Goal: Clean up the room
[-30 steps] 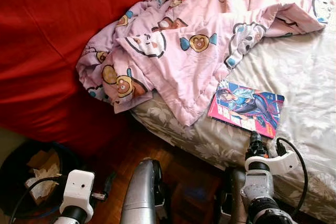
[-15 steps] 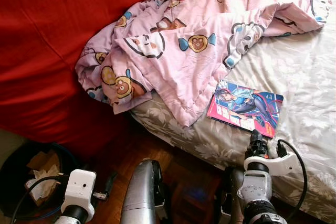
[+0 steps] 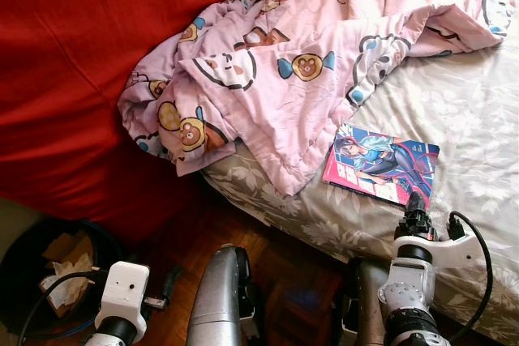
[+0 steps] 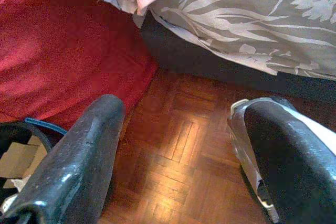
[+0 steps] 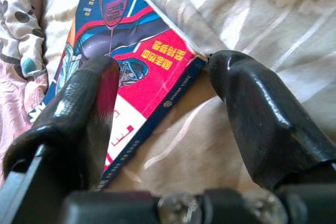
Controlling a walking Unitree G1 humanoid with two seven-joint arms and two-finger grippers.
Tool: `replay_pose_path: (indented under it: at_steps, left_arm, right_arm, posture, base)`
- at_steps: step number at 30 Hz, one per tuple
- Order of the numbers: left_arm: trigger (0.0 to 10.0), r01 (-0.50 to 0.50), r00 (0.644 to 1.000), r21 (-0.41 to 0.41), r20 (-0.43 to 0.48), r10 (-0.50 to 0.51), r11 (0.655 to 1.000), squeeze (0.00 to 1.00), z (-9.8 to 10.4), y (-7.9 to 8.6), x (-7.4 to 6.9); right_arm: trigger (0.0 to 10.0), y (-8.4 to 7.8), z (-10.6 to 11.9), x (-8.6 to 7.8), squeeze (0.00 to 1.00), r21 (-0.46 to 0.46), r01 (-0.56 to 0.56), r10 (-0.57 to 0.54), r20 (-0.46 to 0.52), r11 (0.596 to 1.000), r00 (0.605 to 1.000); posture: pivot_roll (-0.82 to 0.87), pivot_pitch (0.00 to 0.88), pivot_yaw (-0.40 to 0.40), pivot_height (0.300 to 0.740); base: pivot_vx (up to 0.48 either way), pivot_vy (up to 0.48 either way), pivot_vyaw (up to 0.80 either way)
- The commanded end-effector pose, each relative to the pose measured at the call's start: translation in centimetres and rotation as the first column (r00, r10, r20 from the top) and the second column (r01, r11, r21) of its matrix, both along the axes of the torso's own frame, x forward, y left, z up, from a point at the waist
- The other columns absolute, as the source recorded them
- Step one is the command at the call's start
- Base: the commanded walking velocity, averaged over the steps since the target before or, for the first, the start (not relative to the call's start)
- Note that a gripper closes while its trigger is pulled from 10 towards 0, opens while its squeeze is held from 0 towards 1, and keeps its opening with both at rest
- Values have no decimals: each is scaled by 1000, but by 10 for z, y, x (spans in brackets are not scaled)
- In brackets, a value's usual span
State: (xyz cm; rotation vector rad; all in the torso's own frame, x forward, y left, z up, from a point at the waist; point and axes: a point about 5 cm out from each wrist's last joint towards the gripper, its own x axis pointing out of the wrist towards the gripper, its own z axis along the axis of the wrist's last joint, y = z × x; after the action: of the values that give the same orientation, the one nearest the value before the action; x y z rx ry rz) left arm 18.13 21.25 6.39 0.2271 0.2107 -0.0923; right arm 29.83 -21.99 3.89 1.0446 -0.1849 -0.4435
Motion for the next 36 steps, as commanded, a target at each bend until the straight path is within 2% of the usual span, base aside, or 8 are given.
replay_pose_path:
  at_steps: [1,13,24,30,36]
  left_arm:
    - [10000,-6,999,22,-48,8,1000,0,-7,6,-7]
    - [10000,-4,999,31,-49,5,1000,0,-6,7,-9]
    - [10000,0,998,44,-56,2,999,0,-6,8,-14]
    - [10000,4,998,51,-64,0,999,0,-5,9,-20]
    - [10000,-1,997,59,-78,5,998,0,-4,11,-27]
  right_arm:
    - [10000,2,-12,-7,0,39,9,-7,-50,999,999]
    - [10000,-1,-15,-3,0,102,-1,7,-55,995,998]
    - [10000,3,-14,6,0,163,-53,60,-39,985,997]
    - [10000,5,-8,13,0,199,-118,115,30,973,993]
    - [10000,5,8,27,0,204,-149,132,93,967,987]
  posture:
    - [137,312,168,584]
    - [148,321,174,584]
    - [171,326,178,584]
    - [189,340,184,584]
    - [203,355,186,584]
  base:
    - [0,0,0]
    - [0,0,0]
    - [0,0,0]
    - [0,0,0]
    - [0,0,0]
